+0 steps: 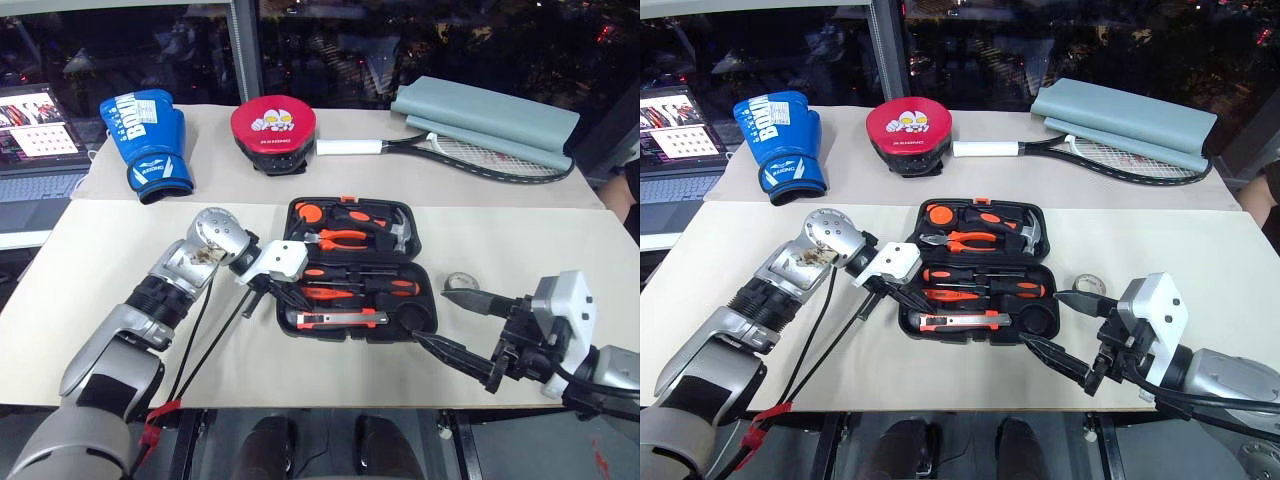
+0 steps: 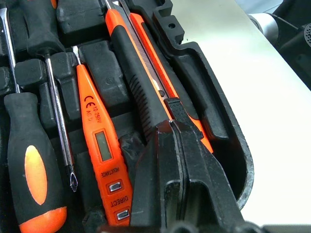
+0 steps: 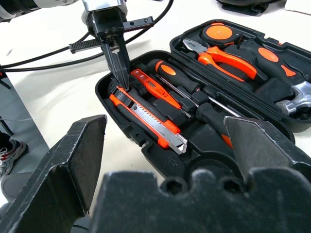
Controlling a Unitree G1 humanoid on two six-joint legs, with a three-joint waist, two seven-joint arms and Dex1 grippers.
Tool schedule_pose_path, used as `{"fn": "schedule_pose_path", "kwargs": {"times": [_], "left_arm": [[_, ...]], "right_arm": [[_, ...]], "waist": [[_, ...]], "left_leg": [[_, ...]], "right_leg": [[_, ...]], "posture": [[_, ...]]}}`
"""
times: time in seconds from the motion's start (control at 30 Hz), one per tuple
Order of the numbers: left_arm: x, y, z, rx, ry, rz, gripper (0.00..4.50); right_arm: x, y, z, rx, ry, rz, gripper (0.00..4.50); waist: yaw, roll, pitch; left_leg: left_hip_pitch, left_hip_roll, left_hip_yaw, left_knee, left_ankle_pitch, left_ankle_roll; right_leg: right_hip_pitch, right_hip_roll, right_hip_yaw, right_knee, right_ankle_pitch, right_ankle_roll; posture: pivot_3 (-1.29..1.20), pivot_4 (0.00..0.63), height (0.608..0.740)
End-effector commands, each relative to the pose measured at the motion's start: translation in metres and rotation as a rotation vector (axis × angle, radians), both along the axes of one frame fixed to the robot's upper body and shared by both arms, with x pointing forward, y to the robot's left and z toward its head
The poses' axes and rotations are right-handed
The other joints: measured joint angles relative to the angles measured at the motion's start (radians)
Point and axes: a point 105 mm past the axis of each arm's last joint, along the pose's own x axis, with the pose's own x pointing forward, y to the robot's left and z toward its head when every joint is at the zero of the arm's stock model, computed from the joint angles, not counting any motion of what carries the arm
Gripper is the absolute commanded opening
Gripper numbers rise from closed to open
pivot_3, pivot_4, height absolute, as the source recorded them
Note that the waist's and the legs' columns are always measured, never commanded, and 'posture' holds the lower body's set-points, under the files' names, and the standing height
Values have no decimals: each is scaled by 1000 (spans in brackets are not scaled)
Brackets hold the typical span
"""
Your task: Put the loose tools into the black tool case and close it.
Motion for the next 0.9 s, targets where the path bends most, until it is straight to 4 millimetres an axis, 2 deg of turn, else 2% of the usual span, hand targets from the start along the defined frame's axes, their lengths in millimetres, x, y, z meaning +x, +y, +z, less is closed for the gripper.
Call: {"fn": "schedule_pose_path", "kwargs": {"times": [0.03, 0.17, 0.2, 0.33, 0.37, 0.4, 0.53, 0.63, 0.77, 0.9], "left_arm": [[-4, -7, -4, -18, 28, -4, 37], [7, -13, 22, -172, 45, 78, 37], [13, -10, 35, -233, 72, 125, 37], [23, 16, 80, -366, 195, 264, 37], [22, 23, 89, -387, 216, 284, 530], [18, 30, 99, -411, 224, 288, 711], [-5, 48, 123, -448, 253, 286, 2097], [-20, 53, 129, -434, 268, 278, 3078], [-42, 59, 127, -382, 269, 255, 4471], [-51, 56, 124, -358, 256, 232, 4471]], "right_arm": [[-1, 1, 3, -3, -31, -11, 4500], [3, -5, 3, -6, -47, -59, 4500], [6, -11, 2, -14, -58, -96, 4500], [4, -43, -5, -87, -32, -188, 4500], [2, -54, -5, -105, -20, -204, 4500], [1, -68, -6, -129, 2, -219, 4500], [4, -101, -7, -222, 61, -219, 4500], [15, -116, -6, -272, 82, -200, 4500], [47, -118, -14, -362, 136, -103, 4500], [73, -110, -30, -451, 178, -24, 4500]], "waist": [[1, 0, 0], [4, 0, 0], [3, -1, 0], [-6, -1, 0], [-10, -1, 0], [-16, -1, 0], [-25, 0, 0], [-26, 0, 0], [-39, 0, 1], [-41, 0, 1]], "left_leg": [[0, 0, 0, 0, 0, 0], [-2, -1, 0, 0, 0, 0], [-3, -1, 0, 0, 0, 0], [-12, -2, 0, 0, 0, 0], [-14, -2, 0, 0, 0, 0], [-14, -2, 0, 0, 0, 0], [-12, -1, 1, 0, 0, 1], [-10, -1, 2, 0, 0, 1], [-8, 1, 5, 0, 0, -1], [-7, 2, 5, -1, 1, -1]], "right_leg": [[0, 0, 0, 0, 0, 0], [-1, -1, 0, -1, 0, 1], [-2, -1, 0, -1, 0, 1], [-14, 0, 0, 3, 0, 0], [-17, 0, 0, 4, 0, 0], [-18, 1, 1, 5, 0, 0], [-16, 0, 2, 3, 0, 0], [-14, 0, 2, 3, 0, 0], [-14, 1, 3, 2, 0, 0], [-15, 2, 3, 2, 0, 0]], "posture": [[0, 150, 736], [0, 150, 736], [0, 150, 736], [0, 150, 736], [0, 150, 736], [0, 150, 736], [0, 150, 736], [0, 150, 736], [0, 150, 736], [0, 150, 736]]}}
